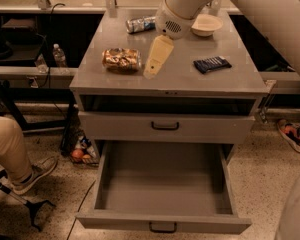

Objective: Place orange can into middle drawer

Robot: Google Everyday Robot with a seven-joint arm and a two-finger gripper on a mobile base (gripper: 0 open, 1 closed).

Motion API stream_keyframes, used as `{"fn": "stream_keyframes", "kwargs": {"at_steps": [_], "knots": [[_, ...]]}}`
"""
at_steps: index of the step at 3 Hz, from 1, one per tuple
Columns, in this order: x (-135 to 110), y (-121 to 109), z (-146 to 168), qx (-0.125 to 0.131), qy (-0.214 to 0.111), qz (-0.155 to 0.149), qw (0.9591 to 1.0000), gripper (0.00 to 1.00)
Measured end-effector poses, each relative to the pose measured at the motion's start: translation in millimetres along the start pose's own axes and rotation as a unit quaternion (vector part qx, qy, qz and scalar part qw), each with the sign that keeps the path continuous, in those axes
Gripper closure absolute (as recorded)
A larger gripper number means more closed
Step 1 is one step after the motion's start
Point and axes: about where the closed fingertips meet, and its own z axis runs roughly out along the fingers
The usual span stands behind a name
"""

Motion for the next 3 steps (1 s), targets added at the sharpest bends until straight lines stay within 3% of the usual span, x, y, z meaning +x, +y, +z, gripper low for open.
{"fn": "stream_keyframes", "kwargs": {"at_steps": [1,3], "knots": [[-16,-3,29,-0.004,0.000,-0.020,0.9998,0.00],[-44,-26,81,0.008,-0.010,-0.010,0.9999,0.00]]}}
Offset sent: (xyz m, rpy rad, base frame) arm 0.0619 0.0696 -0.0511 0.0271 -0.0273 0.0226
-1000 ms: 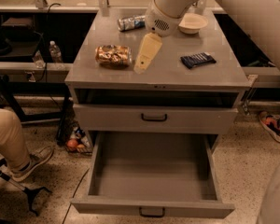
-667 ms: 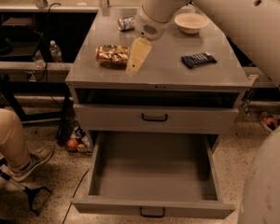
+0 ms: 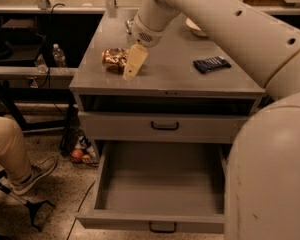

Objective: Place orange can into middle drawer

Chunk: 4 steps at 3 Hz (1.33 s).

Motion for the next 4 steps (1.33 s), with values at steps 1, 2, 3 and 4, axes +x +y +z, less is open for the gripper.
{"fn": "stream_keyframes", "kwargs": {"at_steps": [1,2,3,4], "knots": [[-4,-8,14,0.003,-0.001,0.006,1.0000,0.00],[-5,-15,30,-0.002,-0.001,0.020,0.9998,0.00],[-7,-20,43,-0.008,-0.006,0.033,0.9994,0.03],[-8,-21,48,-0.011,-0.010,0.037,0.9992,0.26]]}}
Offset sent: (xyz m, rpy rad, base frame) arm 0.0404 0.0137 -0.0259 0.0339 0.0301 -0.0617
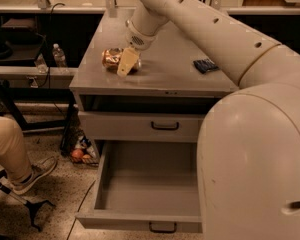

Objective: Place orange can into middle drawer

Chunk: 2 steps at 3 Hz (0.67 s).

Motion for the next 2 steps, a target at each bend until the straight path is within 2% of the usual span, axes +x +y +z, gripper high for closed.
{"fn": "stream_keyframes", "kwargs": {"at_steps": [2], "knots": [[1.0,4.3,-1.7,-0.003,-0.011,0.004,0.9999,0.70]]}}
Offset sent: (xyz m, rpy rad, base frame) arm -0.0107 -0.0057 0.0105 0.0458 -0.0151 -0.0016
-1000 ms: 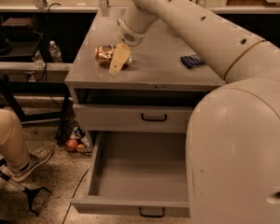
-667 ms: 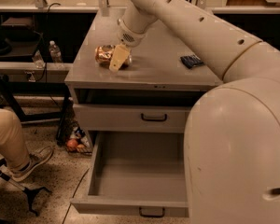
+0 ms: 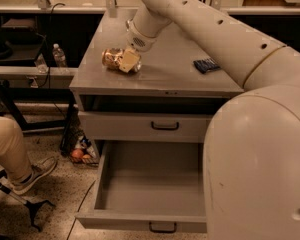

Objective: Place orange can into middle drawer

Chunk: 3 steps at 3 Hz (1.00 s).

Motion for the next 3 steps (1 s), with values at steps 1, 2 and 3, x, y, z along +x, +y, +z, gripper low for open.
{"fn": "stream_keyframes", "kwargs": {"at_steps": [1,2,3], "knots": [[8,7,-20,0.004,-0.014,-0.001,0.9999,0.95],[32,37,-72,-0.015,-0.049,-0.024,0.9984,1.00],[60,69,-106,-0.052,-0.069,-0.048,0.9951,1.00]]}}
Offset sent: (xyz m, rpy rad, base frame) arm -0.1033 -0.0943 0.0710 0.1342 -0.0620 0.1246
